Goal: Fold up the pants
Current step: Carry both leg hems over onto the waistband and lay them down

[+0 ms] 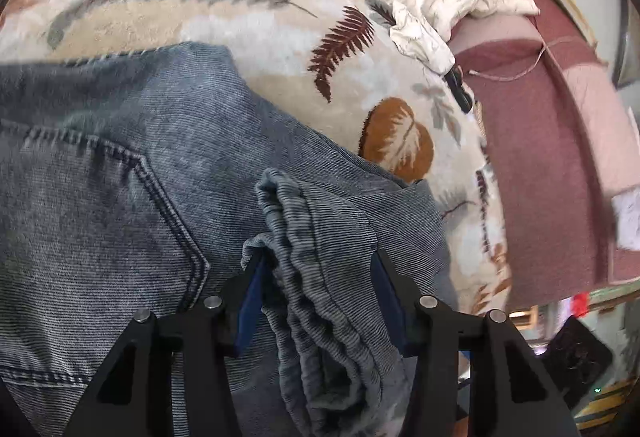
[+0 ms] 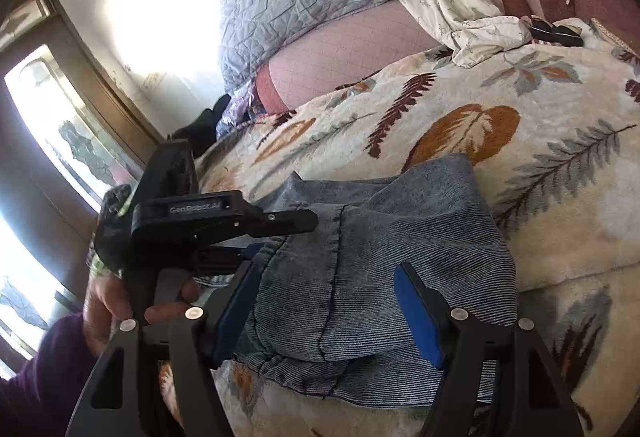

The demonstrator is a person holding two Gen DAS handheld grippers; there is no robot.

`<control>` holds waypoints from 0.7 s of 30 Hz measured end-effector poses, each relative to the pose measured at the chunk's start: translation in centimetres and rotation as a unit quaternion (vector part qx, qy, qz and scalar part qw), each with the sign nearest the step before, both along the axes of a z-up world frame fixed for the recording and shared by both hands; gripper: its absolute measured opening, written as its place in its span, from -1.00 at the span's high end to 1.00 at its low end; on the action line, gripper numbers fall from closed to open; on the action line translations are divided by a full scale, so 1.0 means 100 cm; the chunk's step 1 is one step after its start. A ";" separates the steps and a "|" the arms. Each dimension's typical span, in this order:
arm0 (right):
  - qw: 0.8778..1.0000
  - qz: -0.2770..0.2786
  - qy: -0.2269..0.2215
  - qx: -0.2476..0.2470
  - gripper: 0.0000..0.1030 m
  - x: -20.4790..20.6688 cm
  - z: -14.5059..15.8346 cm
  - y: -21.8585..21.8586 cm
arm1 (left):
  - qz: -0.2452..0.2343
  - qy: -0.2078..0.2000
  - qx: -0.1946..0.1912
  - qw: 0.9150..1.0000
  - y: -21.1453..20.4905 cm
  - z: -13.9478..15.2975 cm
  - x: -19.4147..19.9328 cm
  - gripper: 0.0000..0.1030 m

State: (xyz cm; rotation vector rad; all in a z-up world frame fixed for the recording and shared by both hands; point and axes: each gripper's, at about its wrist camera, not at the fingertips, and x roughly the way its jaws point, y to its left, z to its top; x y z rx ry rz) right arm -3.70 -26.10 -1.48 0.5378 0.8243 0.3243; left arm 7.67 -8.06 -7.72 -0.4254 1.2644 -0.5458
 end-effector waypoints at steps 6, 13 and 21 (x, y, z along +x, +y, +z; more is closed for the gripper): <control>0.999 0.019 0.020 -0.018 -0.41 0.002 -0.008 0.012 | -0.052 -0.055 0.035 0.997 -0.021 0.021 0.006 0.77; 0.999 0.035 0.030 -0.019 -0.41 0.006 -0.016 0.022 | -0.084 -0.109 0.064 0.988 -0.037 0.046 0.003 0.77; 0.994 0.081 0.061 -0.034 -0.41 0.009 -0.025 0.039 | -0.006 -0.039 0.061 0.997 0.007 0.002 -0.001 0.36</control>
